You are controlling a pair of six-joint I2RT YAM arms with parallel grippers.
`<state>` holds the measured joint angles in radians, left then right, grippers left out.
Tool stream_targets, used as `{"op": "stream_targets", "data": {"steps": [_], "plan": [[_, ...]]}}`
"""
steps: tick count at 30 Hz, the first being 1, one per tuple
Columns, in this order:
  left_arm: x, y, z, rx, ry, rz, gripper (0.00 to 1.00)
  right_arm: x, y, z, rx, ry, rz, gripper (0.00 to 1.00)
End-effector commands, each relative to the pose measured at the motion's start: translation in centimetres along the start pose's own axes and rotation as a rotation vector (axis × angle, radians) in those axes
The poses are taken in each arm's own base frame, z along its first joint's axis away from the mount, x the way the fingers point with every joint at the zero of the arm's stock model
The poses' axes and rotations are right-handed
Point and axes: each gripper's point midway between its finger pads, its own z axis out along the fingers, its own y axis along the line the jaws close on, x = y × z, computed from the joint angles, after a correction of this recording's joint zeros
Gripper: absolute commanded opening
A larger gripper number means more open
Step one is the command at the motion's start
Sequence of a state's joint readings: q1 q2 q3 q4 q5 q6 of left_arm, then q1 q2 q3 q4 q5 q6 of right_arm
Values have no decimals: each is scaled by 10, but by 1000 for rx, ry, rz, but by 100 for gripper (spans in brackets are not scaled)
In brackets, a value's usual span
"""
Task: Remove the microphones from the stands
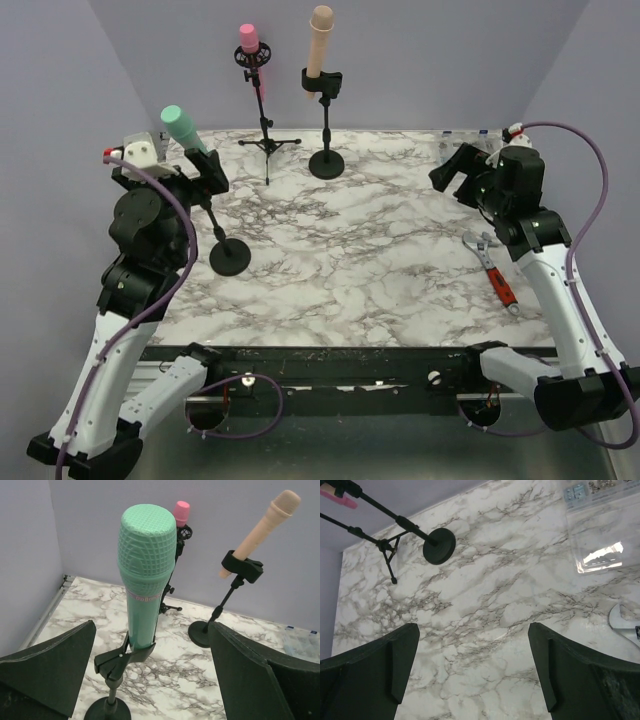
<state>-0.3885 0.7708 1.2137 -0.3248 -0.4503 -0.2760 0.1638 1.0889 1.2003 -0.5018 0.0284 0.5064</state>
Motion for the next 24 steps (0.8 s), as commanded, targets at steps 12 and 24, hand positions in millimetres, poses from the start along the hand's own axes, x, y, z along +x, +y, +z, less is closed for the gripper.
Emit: {"op": "stream_targets", "data": {"steps": [12, 24], "plan": [[-31, 22, 44, -267, -86, 51, 99, 47, 18, 13, -123, 244, -15, 100], [-7, 21, 79, -313, -61, 85, 95, 57, 30, 13, -227, 199, 75, 100]]}}
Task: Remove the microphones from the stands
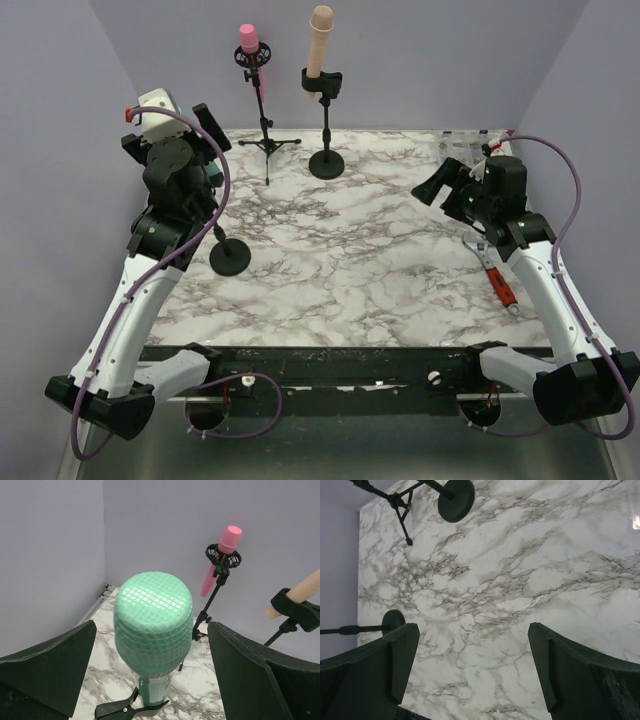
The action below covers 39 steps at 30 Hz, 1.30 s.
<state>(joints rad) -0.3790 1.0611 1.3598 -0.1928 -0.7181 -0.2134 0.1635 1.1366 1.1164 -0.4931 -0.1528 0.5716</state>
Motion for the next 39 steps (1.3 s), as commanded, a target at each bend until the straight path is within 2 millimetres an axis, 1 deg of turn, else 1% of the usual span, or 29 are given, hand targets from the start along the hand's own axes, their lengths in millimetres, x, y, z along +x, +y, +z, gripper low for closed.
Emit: {"op": "stream_targets", "data": {"steps": [1, 6, 11, 15, 18, 20, 25, 28, 30, 35, 39], "plan": [[4, 2, 12, -38, -10, 19, 94, 6, 24, 0, -151, 22, -16, 100], [16, -3, 19, -7, 17, 29, 81, 20, 30, 6, -215, 80, -28, 100], [25, 0, 22, 1, 52, 49, 69, 26, 35, 9, -255, 103, -23, 100], [30, 1, 19, 30, 65, 93, 51, 29, 41, 10, -276, 104, -38, 100], [32, -2, 17, 59, 77, 113, 45, 33, 46, 11, -289, 105, -62, 100], [32, -6, 14, 95, 81, 120, 39, 38, 51, 12, -299, 109, -78, 100], [25, -16, 2, 186, 71, 103, 25, 53, 63, 17, -322, 139, -99, 100], [21, -25, -8, 265, 69, 95, 18, 61, 73, 18, -340, 155, -111, 100], [18, -35, -17, 340, 67, 90, 14, 65, 80, 18, -350, 156, -127, 100], [16, -72, -41, 565, 87, 97, 4, 72, 98, 19, -371, 158, -160, 100], [21, -100, -62, 702, 128, 110, 2, 82, 109, 23, -380, 175, -168, 100]]}}
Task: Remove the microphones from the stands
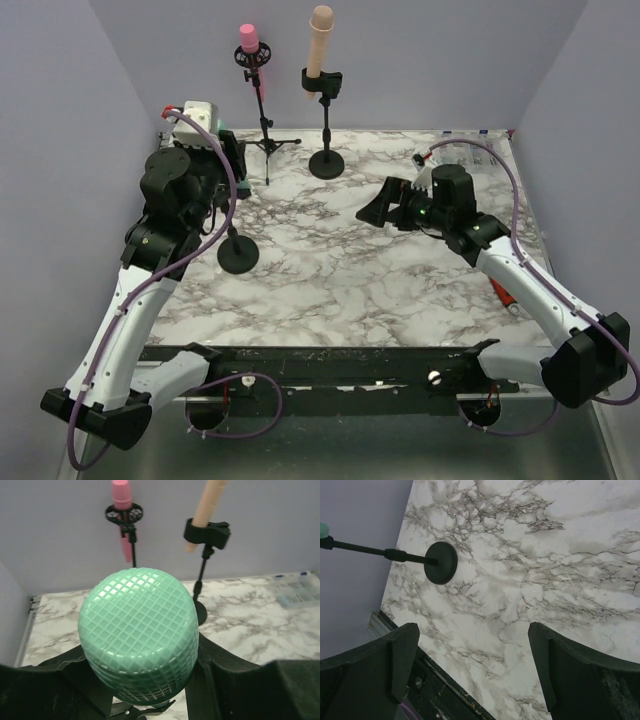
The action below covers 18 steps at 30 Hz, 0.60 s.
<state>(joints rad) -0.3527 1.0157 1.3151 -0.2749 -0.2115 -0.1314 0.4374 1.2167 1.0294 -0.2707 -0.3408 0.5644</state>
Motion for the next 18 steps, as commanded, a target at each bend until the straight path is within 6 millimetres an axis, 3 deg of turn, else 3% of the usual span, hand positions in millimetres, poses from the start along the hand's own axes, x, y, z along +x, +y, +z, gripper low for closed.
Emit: {"op": "stream_targets", "data": {"steps": [1, 6, 12, 18], "plan": [[-15, -57, -14, 256, -8, 19, 1, -7, 12, 12, -2, -30, -33, 100], [-6, -85, -20, 334, 31, 69, 0, -2, 35, 21, -42, -37, -76, 100], [-13, -113, -40, 457, 6, 36, 0, -4, 72, 25, -114, -73, -152, 100], [-26, -123, -58, 524, -31, 7, 0, -4, 101, 25, -170, -103, -202, 100]]}}
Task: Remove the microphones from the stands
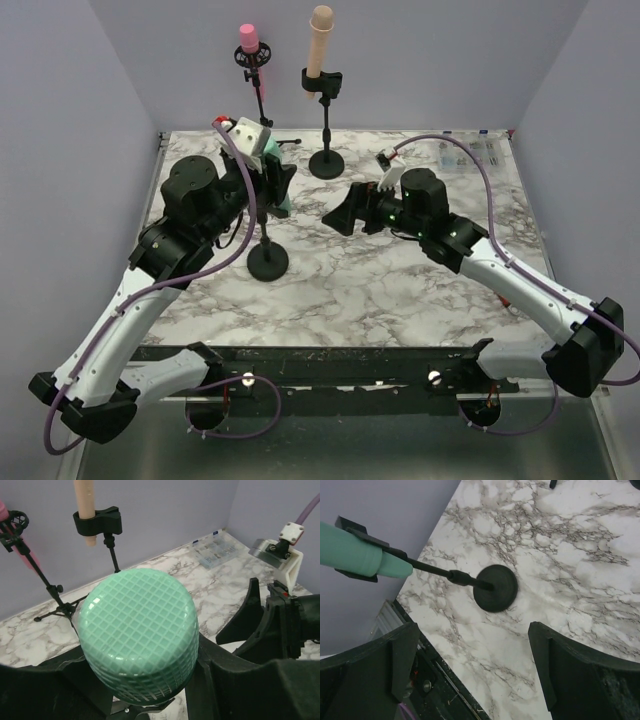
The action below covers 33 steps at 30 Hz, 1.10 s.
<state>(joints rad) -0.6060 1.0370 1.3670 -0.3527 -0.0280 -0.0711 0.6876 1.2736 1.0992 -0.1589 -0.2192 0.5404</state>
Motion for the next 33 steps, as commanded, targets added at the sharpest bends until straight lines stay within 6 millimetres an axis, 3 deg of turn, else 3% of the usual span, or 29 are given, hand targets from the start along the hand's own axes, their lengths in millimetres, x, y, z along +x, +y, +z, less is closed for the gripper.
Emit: {"op": "stream_targets", "data": {"steps": [1, 5, 9, 10, 11, 13, 17, 22, 28, 33], "plan": [[-39, -19, -24, 88, -121, -31, 0, -21, 20, 6, -30, -85, -63, 100], [-33, -22, -21, 94, -113, -36, 0, -21, 38, 9, -69, -103, -104, 100], [-31, -32, -20, 139, -89, -26, 0, -19, 75, 10, -116, -148, -221, 100], [-31, -33, -21, 145, -89, -23, 4, -22, 82, 9, -116, -162, -244, 100], [-31, -33, -22, 145, -93, -22, 16, -21, 91, 8, -123, -171, -266, 100], [-31, -34, -24, 151, -105, -26, 29, -30, 106, 4, -137, -227, -300, 100], [-30, -36, -23, 162, -114, -34, 44, -39, 125, -2, -171, -291, -326, 100], [-30, -38, -26, 171, -107, -34, 73, -55, 133, 5, -152, -342, -350, 100], [-38, -41, -37, 193, -145, -24, 90, -71, 131, 11, -97, -379, -368, 100], [-34, -38, -50, 183, -159, -29, 99, -82, 130, 7, -67, -410, -363, 98]]}}
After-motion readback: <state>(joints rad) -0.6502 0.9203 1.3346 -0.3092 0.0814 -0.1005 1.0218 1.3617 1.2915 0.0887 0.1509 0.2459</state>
